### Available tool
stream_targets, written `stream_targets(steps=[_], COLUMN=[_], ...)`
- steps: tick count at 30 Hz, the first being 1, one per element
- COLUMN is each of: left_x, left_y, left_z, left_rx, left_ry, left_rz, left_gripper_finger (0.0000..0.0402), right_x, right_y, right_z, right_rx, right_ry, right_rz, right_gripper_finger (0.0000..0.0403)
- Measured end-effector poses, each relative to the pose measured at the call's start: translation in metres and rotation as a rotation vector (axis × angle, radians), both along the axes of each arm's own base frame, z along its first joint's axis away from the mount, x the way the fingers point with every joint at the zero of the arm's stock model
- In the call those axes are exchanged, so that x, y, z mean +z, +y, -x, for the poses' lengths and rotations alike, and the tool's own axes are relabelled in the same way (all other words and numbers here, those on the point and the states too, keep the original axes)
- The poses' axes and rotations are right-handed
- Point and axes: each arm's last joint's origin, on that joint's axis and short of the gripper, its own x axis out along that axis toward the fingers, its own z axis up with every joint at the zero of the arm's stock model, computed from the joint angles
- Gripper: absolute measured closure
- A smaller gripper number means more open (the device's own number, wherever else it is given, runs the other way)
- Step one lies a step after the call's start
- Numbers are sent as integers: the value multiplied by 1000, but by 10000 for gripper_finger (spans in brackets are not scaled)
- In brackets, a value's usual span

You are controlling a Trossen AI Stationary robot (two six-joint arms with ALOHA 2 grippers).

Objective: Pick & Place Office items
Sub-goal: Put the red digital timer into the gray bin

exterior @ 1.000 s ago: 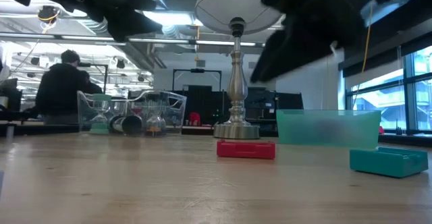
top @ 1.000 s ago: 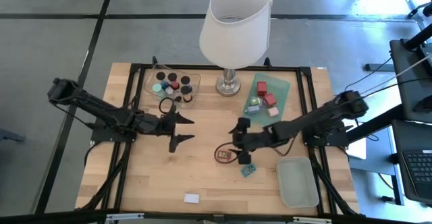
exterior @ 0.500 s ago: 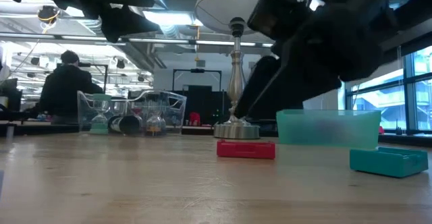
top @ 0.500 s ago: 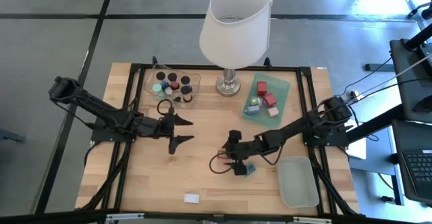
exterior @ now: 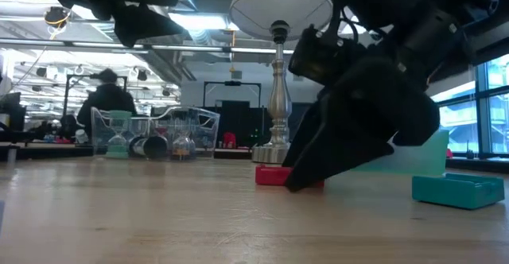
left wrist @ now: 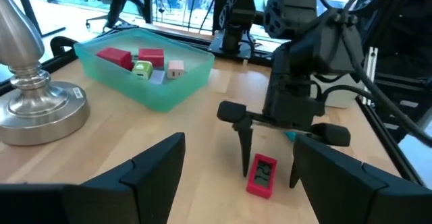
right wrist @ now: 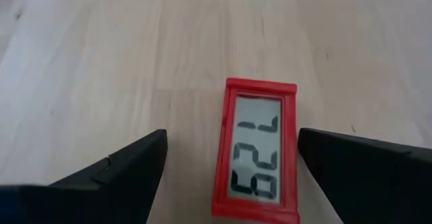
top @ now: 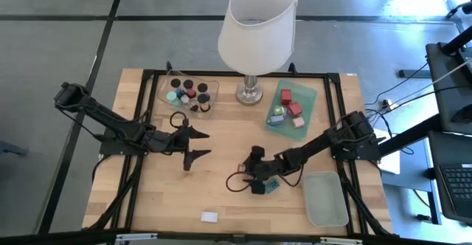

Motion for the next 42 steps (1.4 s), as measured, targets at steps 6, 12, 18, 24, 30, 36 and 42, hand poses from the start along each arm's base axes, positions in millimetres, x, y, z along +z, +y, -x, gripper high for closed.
stream_targets(steps=[6, 12, 18, 24, 30, 36, 42], left_x=[0, 0, 0, 0, 0, 0, 0], left_y=[1, 1, 1, 3, 3, 3, 3], left_z=[0, 0, 0, 0, 0, 0, 0], left_rx=[30, 36, 38, 81, 88, 88, 89], left_ry=[-1, -4, -6, -10, -11, -11, -7], left_rz=[-26, -11, -2, -13, -14, -14, -16], left_gripper_finger=[128, 130, 128, 130, 128, 130, 128], right_x=[-9, -10, -10, -11, -4, 43, 98], right_y=[0, 3, 3, 3, 3, 7, 12], right_z=[-2, 0, 0, 1, 1, 12, 49], right_rx=[-51, -61, -84, -89, -85, -107, -191], right_ry=[1, 6, 1, 3, -13, -105, -162], right_rz=[4, -9, 3, 9, -6, 14, 113], right_gripper_finger=[64, 88, 161, 254, 255, 253, 245])
